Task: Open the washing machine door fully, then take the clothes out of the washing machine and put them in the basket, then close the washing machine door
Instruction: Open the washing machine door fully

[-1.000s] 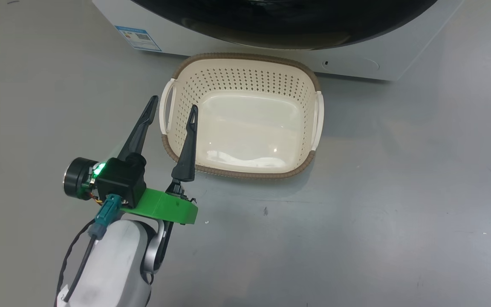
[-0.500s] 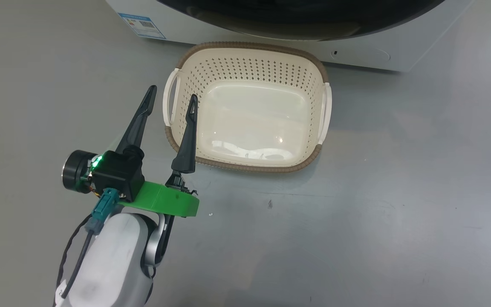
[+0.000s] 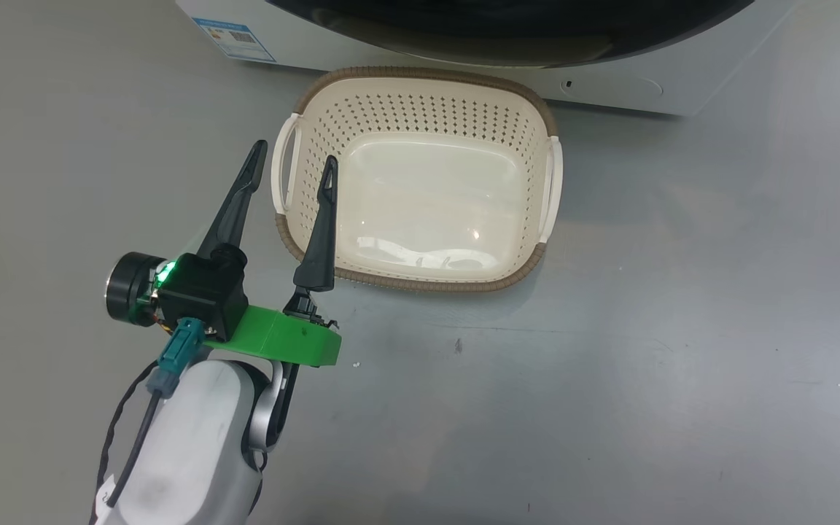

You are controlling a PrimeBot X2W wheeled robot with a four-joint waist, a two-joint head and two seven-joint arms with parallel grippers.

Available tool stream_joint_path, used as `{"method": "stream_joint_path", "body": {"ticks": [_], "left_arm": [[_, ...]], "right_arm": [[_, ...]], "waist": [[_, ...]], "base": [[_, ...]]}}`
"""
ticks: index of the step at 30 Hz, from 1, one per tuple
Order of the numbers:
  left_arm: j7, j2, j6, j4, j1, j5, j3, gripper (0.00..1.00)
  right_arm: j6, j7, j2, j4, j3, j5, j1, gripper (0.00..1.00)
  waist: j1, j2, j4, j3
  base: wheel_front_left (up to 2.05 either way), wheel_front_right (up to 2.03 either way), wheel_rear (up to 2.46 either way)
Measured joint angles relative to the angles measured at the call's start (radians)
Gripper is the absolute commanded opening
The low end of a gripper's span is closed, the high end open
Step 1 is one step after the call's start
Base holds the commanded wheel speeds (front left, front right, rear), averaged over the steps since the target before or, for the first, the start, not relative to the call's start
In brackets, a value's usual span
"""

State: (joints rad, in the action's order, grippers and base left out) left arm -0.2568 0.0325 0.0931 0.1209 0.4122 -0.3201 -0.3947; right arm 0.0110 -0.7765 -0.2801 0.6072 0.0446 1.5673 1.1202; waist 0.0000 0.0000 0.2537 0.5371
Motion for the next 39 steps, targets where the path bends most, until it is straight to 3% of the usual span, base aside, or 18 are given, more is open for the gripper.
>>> {"method": "stream_joint_path", "body": {"ticks": [14, 23, 39], "left_arm": [[0.000, 0.000, 0.003, 0.003, 0.001, 0.002, 0.001, 1.00], [0.000, 0.000, 0.003, 0.022, 0.001, 0.005, 0.001, 1.00], [0.000, 0.000, 0.003, 0.046, -0.003, 0.033, -0.001, 1.00]], "right_arm": [[0.015, -0.109, -0.005, 0.015, -0.010, 0.046, -0.002, 0.00], [0.049, -0.154, -0.001, 0.022, -0.019, 0.065, -0.034, 0.00], [0.078, -0.210, 0.030, 0.032, -0.037, 0.081, -0.136, 0.00]], "waist": [[0.0000, 0.0000, -0.025, -0.009], [0.0000, 0.0000, -0.040, -0.026], [0.0000, 0.0000, -0.054, -0.095]], "base": [[0.00, 0.00, 0.00], [0.00, 0.00, 0.00], [0.00, 0.00, 0.00]]}}
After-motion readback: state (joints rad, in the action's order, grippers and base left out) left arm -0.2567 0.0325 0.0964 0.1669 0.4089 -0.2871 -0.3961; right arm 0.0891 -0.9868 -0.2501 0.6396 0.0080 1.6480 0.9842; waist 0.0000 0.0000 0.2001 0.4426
